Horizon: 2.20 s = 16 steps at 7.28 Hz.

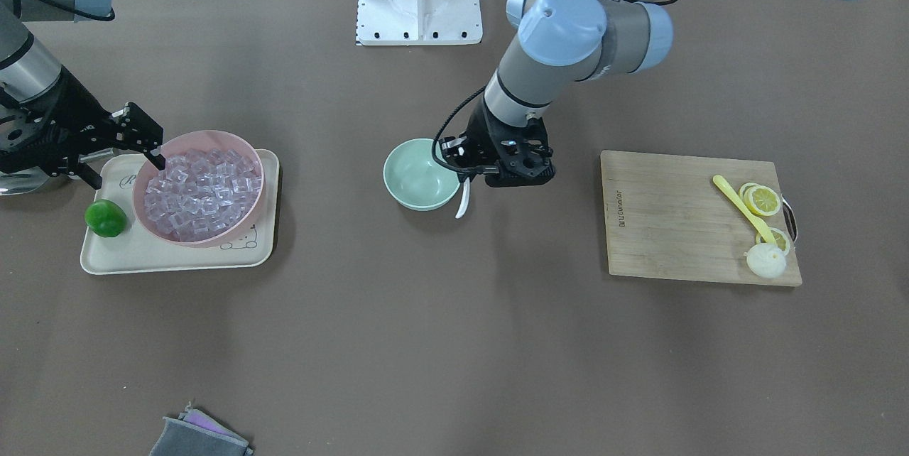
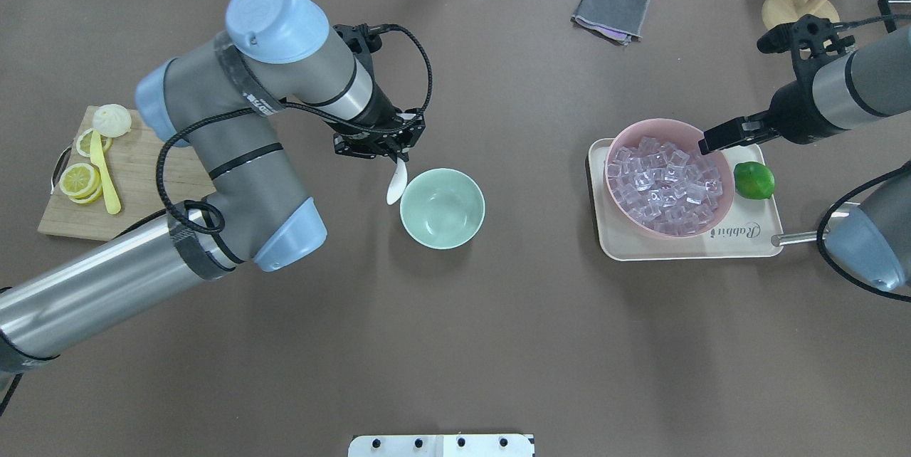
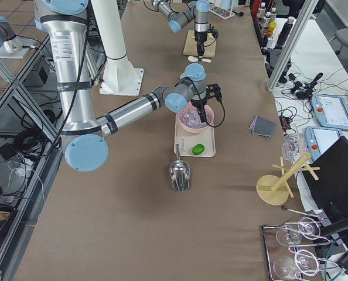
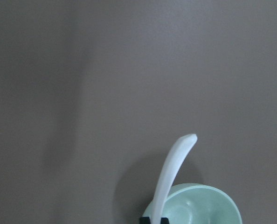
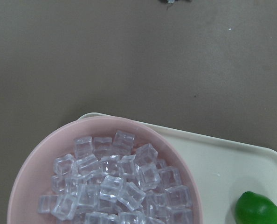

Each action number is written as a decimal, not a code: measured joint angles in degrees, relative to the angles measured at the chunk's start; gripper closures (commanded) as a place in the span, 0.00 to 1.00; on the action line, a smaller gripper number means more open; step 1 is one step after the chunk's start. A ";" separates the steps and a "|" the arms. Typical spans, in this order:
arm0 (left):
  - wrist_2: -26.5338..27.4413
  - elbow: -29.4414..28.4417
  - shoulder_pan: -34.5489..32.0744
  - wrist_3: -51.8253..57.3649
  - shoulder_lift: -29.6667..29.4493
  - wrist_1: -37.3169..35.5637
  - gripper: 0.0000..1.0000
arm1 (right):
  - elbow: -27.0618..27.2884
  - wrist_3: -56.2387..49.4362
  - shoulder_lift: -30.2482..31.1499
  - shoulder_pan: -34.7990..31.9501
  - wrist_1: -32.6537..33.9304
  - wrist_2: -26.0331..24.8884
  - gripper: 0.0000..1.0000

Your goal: Put spoon and ice into bowl

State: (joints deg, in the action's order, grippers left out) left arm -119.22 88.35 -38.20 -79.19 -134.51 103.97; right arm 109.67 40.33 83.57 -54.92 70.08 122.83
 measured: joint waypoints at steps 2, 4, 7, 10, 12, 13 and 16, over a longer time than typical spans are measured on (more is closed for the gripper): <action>2.46 -3.09 2.47 -0.50 -2.39 2.36 0.20 | -0.06 0.01 -0.06 0.70 -0.03 -0.12 0.00; 2.94 -4.29 3.00 -0.33 -1.88 5.08 0.03 | -0.07 0.01 -0.06 1.33 -0.03 -0.12 0.00; 1.91 -0.71 0.27 0.02 1.86 6.16 0.03 | -0.07 -0.06 0.01 3.41 -0.13 -1.49 0.31; -0.73 1.45 -3.97 2.33 5.27 6.14 0.03 | 0.95 -4.03 0.18 7.97 -1.98 -7.22 0.43; -1.01 1.78 -5.80 3.53 6.38 6.05 0.03 | 0.72 -14.50 0.31 9.61 -2.31 -9.17 0.43; -1.06 1.80 -6.52 4.93 7.27 6.05 0.03 | 0.47 -19.27 0.34 9.74 -2.13 -9.03 0.43; -0.89 1.89 -7.28 6.45 8.34 6.07 0.02 | -0.23 -28.13 0.39 9.46 0.96 -8.16 0.42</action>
State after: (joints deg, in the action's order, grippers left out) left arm -120.11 90.25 -45.48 -72.73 -126.18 110.04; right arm 109.44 12.20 83.96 -45.47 71.04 114.67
